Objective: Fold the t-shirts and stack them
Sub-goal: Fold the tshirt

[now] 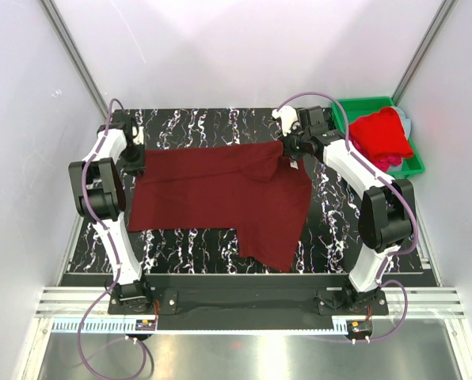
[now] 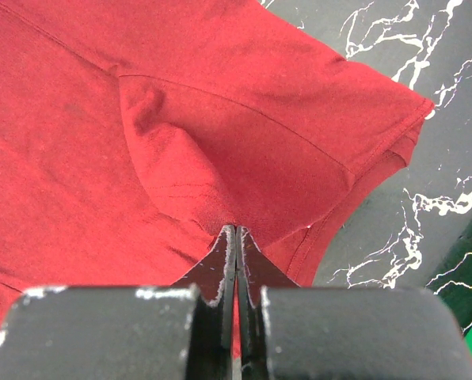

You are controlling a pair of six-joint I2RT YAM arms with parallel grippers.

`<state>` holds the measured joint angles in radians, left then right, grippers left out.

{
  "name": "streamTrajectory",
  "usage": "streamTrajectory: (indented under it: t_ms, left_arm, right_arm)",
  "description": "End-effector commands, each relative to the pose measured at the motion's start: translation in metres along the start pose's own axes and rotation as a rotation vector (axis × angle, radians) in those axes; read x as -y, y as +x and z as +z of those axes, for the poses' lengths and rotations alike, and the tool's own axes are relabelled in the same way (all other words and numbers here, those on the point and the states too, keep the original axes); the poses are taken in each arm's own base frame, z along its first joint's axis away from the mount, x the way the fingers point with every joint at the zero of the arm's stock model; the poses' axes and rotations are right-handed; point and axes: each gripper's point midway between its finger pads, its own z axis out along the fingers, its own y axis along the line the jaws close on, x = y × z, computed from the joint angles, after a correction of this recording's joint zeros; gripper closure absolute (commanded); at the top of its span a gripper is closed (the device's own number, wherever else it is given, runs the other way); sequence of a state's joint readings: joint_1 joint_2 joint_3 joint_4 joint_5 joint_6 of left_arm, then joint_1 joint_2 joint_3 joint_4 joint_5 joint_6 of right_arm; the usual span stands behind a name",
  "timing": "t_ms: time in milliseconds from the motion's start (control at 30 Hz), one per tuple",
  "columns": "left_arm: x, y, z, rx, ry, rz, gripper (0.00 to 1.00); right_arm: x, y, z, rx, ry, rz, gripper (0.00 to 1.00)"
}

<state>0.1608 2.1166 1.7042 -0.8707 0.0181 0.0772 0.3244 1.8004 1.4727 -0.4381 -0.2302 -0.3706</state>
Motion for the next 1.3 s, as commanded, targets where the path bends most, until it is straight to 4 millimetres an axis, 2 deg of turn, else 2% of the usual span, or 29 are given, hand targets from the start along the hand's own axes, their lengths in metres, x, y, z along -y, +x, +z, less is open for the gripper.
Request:
streamTrajectory:
  t_ms: [0,367,467,500,567,633,733,900,1033,1167,1267]
  left_arm:
    - [-0.003,-0.009,0.003,0.016,-0.007,-0.005,0.73]
    - [-0.001,-0.007,0.012,-0.006,0.009,-0.002,0.79]
    - [0.0,-0.007,0.01,-0.003,0.013,-0.001,0.85]
    - [0.0,-0.008,0.01,0.0,0.015,-0.001,0.92]
    - [0.001,-0.008,0.008,0.005,0.016,0.001,0.99]
    - [0.001,-0.009,0.006,0.01,0.017,0.0,1.0]
    - [0.0,-0.015,-0.003,0.036,0.013,-0.003,1.0]
    - [-0.003,-0.038,-0.041,0.153,-0.012,-0.005,1.0]
    - [-0.006,-0.046,-0.06,0.202,-0.026,-0.002,1.0]
    - [-0.007,-0.045,-0.06,0.2,-0.033,0.008,1.0]
    - [-0.007,-0.042,-0.053,0.18,-0.032,0.017,1.0]
  right_arm:
    - [0.001,-0.016,-0.007,0.057,0.006,-0.032,1.0]
    - [0.002,-0.018,0.0,0.056,0.0,-0.03,1.0]
    - [0.002,-0.019,0.0,0.057,-0.002,-0.03,1.0]
    - [0.001,-0.018,0.001,0.055,-0.002,-0.028,1.0]
    - [0.001,-0.018,0.001,0.054,-0.003,-0.028,1.0]
    - [0.002,-0.018,0.001,0.057,-0.002,-0.028,1.0]
    - [0.001,-0.019,-0.001,0.06,-0.002,-0.031,1.0]
    - [0.004,-0.024,-0.006,0.073,0.013,-0.032,1.0]
    - [0.008,-0.03,-0.011,0.091,0.038,-0.032,1.0]
    - [0.011,-0.03,-0.013,0.093,0.054,-0.035,1.0]
    - [0.009,-0.029,-0.017,0.09,0.052,-0.038,1.0]
